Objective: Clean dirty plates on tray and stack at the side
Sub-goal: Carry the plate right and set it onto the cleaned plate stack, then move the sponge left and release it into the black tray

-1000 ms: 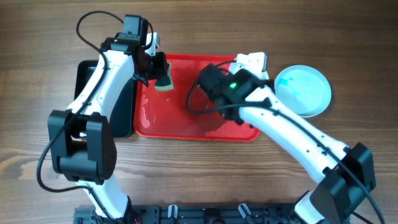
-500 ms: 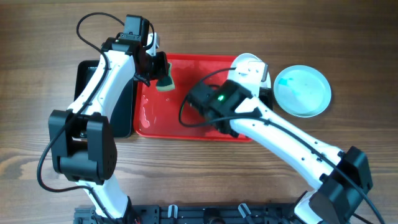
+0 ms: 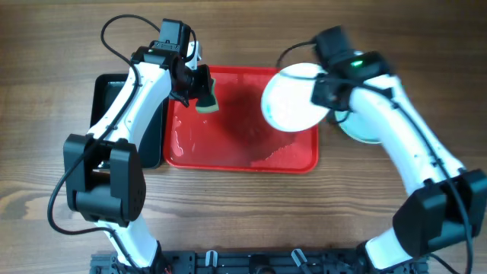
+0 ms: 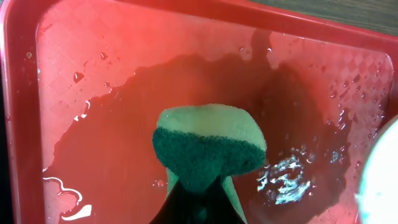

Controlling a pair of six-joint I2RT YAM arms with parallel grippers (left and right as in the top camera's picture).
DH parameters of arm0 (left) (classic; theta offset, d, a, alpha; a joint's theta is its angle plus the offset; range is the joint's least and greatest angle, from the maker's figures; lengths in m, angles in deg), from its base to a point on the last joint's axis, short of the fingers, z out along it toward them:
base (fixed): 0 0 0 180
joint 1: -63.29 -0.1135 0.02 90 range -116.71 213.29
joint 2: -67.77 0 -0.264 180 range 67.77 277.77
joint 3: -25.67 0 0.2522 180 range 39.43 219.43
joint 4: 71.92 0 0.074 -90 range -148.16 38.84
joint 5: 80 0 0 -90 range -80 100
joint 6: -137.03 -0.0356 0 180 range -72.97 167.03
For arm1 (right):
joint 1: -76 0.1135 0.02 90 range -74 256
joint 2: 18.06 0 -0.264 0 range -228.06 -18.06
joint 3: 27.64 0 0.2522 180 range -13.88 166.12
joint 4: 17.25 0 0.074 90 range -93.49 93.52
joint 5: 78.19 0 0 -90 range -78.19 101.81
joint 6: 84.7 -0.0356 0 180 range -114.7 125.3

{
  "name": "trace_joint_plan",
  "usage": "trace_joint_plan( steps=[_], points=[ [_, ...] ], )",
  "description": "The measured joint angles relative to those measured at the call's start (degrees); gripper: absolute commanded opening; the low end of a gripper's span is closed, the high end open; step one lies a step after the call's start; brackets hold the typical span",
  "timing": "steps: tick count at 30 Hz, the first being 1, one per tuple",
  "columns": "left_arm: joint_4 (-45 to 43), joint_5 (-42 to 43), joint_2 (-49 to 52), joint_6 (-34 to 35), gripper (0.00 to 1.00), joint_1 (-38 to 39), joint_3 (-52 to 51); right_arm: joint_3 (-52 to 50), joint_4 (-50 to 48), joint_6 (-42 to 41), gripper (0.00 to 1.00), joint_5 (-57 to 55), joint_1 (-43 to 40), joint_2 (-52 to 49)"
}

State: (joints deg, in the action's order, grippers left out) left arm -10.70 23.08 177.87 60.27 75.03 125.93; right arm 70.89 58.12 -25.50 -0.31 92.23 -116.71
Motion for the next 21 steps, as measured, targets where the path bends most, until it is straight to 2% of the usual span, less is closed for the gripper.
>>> trace_joint_plan(
  steps=[4,8,12,18,19,21],
  points=[
    [-0.3,0.0,0.0,0.0,0.04,0.0,0.0,0.0,0.0,3.9,0.04,8.4,-12.6,0.0],
    [-0.3,0.0,0.0,0.0,0.04,0.0,0.0,0.0,1.1,5.4,0.04,12.3,-23.2,0.0],
    [-0.3,0.0,0.0,0.0,0.04,0.0,0.0,-2.1,0.4,5.6,0.04,12.8,-29.7,0.6],
    [-0.5,0.0,0.0,0.0,0.04,0.0,0.0,-15.5,-10.1,5.3,0.04,12.7,-35.7,1.4],
    [-0.6,0.0,0.0,0.0,0.04,0.0,0.0,-18.0,-12.5,5.2,0.10,12.8,-35.8,1.4],
    [-0.6,0.0,0.0,0.0,0.04,0.0,0.0,-21.4,-16.0,5.3,0.41,12.8,-35.8,1.4]
  ],
)
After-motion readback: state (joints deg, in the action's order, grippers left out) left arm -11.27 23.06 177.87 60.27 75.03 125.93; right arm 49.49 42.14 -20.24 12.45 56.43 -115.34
